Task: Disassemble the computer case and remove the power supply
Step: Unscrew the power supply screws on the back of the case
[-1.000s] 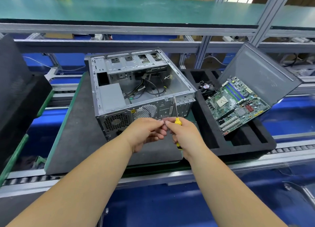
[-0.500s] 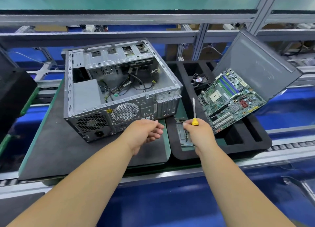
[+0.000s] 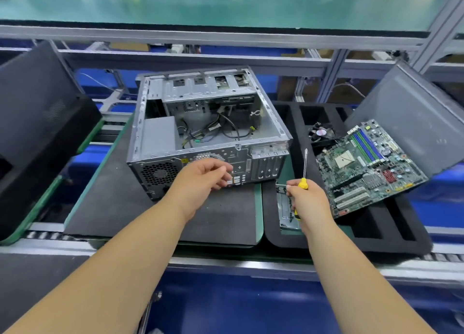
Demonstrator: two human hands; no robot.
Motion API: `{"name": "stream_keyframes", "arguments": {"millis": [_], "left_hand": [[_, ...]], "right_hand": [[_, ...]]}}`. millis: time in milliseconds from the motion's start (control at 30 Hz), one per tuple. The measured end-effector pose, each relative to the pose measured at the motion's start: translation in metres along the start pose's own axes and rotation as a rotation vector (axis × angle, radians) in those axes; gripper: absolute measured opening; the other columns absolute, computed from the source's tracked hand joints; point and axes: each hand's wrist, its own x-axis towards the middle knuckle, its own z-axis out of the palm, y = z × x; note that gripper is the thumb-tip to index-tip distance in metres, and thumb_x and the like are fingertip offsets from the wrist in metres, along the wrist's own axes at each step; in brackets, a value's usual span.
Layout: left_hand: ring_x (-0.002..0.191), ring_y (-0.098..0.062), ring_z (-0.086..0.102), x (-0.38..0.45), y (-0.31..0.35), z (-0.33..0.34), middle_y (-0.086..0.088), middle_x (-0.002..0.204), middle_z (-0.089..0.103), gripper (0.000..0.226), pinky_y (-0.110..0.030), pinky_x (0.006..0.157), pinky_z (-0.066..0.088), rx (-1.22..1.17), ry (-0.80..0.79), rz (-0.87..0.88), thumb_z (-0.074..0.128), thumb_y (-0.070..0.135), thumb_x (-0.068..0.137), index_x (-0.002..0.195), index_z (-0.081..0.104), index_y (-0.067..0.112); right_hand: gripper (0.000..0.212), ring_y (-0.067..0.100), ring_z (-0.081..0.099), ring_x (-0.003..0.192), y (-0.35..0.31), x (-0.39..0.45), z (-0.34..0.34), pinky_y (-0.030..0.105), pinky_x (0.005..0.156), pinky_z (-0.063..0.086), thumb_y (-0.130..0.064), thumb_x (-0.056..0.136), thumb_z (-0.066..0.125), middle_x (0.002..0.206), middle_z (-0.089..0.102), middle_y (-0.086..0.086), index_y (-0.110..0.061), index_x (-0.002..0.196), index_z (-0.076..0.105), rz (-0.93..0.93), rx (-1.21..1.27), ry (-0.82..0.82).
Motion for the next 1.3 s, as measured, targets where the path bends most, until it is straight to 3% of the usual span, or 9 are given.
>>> {"name": "stream_keyframes", "arguments": {"millis": [133, 300, 400, 467, 567, 633, 733, 933, 1300], "left_hand": [[0.076, -0.008, 0.065, -0.001, 0.020, -0.045, 0.004, 0.082, 0.072, 0.024, -0.022, 0.071, 0.051, 0.047, 0.161, 0.122, 0.056, 0.013, 0.095, 0.090, 0.074, 0.027], [0.076, -0.005, 0.057, -0.006, 0.021, -0.105, 0.004, 0.084, 0.064, 0.016, -0.023, 0.073, 0.049, 0.270, 0.476, 0.230, 0.062, 0.016, 0.089, 0.087, 0.067, 0.031], [0.086, -0.012, 0.057, -0.010, 0.011, -0.131, -0.005, 0.099, 0.060, 0.016, -0.035, 0.087, 0.050, 0.560, 0.424, 0.220, 0.065, 0.016, 0.086, 0.101, 0.065, 0.023], [0.099, -0.018, 0.056, -0.014, 0.004, -0.143, -0.004, 0.109, 0.054, 0.035, -0.035, 0.094, 0.047, 0.745, 0.342, 0.200, 0.069, 0.021, 0.085, 0.119, 0.062, 0.023], [0.106, -0.017, 0.053, -0.016, -0.005, -0.155, 0.003, 0.120, 0.045, 0.056, -0.032, 0.092, 0.043, 0.943, 0.280, 0.140, 0.071, 0.029, 0.084, 0.135, 0.049, 0.032], [0.101, -0.019, 0.057, -0.014, -0.008, -0.159, 0.001, 0.121, 0.049, 0.061, -0.034, 0.088, 0.047, 0.977, 0.246, 0.114, 0.071, 0.033, 0.084, 0.138, 0.044, 0.034], [0.091, -0.020, 0.059, -0.008, -0.009, -0.163, 0.000, 0.112, 0.058, 0.057, -0.035, 0.080, 0.050, 1.005, 0.204, 0.160, 0.071, 0.031, 0.084, 0.135, 0.046, 0.029], [0.091, -0.027, 0.058, 0.001, -0.005, -0.166, -0.006, 0.097, 0.064, 0.040, -0.030, 0.067, 0.040, 1.089, 0.244, 0.276, 0.072, 0.027, 0.084, 0.119, 0.059, 0.016], [0.078, -0.024, 0.056, -0.005, -0.015, -0.145, -0.003, 0.087, 0.060, 0.035, -0.033, 0.064, 0.045, 0.958, 0.239, 0.411, 0.072, 0.028, 0.083, 0.113, 0.060, 0.014]], "right_hand": [[0.009, 0.014, 0.038, 0.049, -0.024, -0.019, 0.027, 0.026, 0.049, 0.034, -0.024, 0.090, 0.060, 0.067, 0.056, 0.000, -0.019, 0.082, 0.061, -0.033, 0.075, -0.095], [0.013, 0.012, 0.041, 0.048, -0.045, -0.045, 0.066, 0.023, 0.043, 0.032, -0.029, 0.089, 0.063, 0.064, 0.056, -0.006, -0.019, 0.084, 0.057, -0.079, 0.050, -0.200], [0.011, 0.013, 0.044, 0.051, -0.050, -0.062, 0.090, 0.027, 0.050, 0.036, -0.026, 0.088, 0.063, 0.068, 0.056, -0.003, -0.019, 0.087, 0.054, -0.093, 0.023, -0.244], [0.006, 0.010, 0.048, 0.051, -0.052, -0.074, 0.106, 0.028, 0.053, 0.040, -0.021, 0.090, 0.059, 0.076, 0.059, 0.000, -0.018, 0.093, 0.056, -0.082, 0.010, -0.291], [0.003, 0.010, 0.051, 0.052, -0.054, -0.091, 0.127, 0.027, 0.054, 0.042, -0.018, 0.092, 0.055, 0.080, 0.060, 0.004, -0.016, 0.095, 0.056, -0.061, -0.016, -0.358], [0.004, 0.009, 0.053, 0.050, -0.054, -0.101, 0.138, 0.021, 0.051, 0.043, -0.018, 0.093, 0.054, 0.078, 0.061, 0.004, -0.015, 0.091, 0.057, -0.070, -0.063, -0.388], [0.010, 0.008, 0.055, 0.046, -0.055, -0.115, 0.152, 0.014, 0.042, 0.040, -0.022, 0.095, 0.055, 0.074, 0.063, 0.001, -0.015, 0.088, 0.058, -0.086, -0.115, -0.423], [0.011, 0.011, 0.053, 0.048, -0.050, -0.134, 0.169, 0.029, 0.058, 0.048, -0.034, 0.094, 0.057, 0.062, 0.064, -0.006, -0.026, 0.090, 0.064, -0.117, -0.168, -0.466], [0.011, 0.007, 0.045, 0.041, -0.043, -0.148, 0.169, 0.019, 0.042, 0.039, -0.030, 0.092, 0.058, 0.054, 0.057, -0.003, -0.024, 0.087, 0.066, -0.073, -0.114, -0.418]]}}
